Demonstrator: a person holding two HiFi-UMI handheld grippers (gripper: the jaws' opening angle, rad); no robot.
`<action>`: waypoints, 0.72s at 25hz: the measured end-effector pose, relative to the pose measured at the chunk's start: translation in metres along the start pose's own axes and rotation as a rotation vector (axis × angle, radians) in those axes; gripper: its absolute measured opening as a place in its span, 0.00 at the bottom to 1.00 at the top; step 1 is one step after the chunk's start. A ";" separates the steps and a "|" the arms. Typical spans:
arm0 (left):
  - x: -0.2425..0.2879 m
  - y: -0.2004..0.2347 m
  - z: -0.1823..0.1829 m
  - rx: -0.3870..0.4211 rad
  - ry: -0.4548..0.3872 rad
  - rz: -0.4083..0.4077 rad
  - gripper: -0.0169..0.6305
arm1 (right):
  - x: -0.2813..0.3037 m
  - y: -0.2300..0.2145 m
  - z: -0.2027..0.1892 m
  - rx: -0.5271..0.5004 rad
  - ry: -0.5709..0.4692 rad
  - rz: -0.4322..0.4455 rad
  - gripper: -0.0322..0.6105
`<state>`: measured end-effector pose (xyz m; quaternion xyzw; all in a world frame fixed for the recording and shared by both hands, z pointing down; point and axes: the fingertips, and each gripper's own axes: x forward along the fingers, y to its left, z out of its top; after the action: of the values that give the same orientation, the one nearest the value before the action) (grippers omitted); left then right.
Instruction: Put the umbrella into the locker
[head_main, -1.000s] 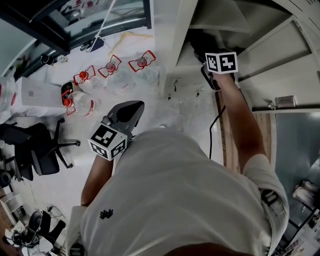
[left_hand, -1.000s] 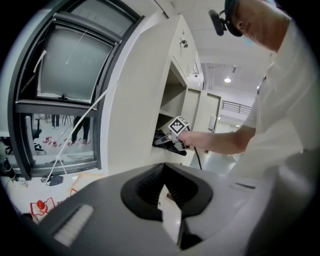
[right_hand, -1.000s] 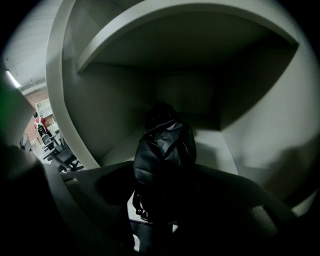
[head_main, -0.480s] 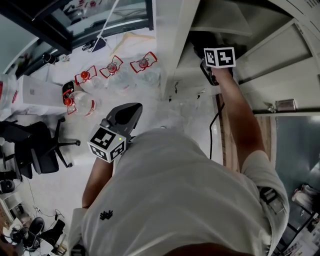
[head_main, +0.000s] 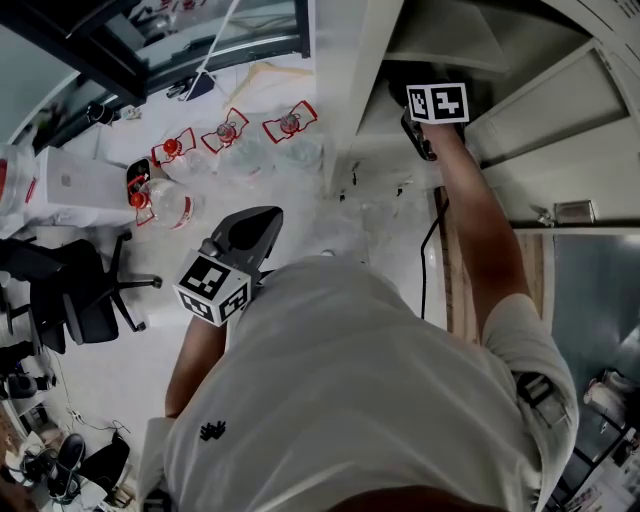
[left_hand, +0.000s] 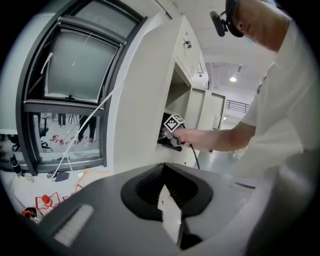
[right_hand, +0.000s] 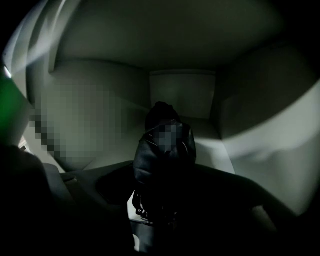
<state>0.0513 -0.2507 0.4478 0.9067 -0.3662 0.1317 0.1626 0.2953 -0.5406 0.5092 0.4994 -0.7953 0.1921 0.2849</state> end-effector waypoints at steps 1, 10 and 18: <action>0.000 0.000 -0.001 -0.002 0.001 0.003 0.11 | 0.001 -0.001 0.001 0.001 -0.001 -0.004 0.43; -0.003 0.004 -0.003 -0.013 -0.005 0.012 0.11 | 0.011 -0.010 0.008 0.018 -0.008 -0.029 0.43; -0.010 0.005 -0.007 -0.020 -0.001 0.019 0.11 | 0.013 -0.012 0.007 0.028 0.002 -0.033 0.44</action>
<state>0.0403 -0.2451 0.4518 0.9016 -0.3762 0.1292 0.1703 0.2998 -0.5591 0.5126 0.5160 -0.7841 0.1989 0.2819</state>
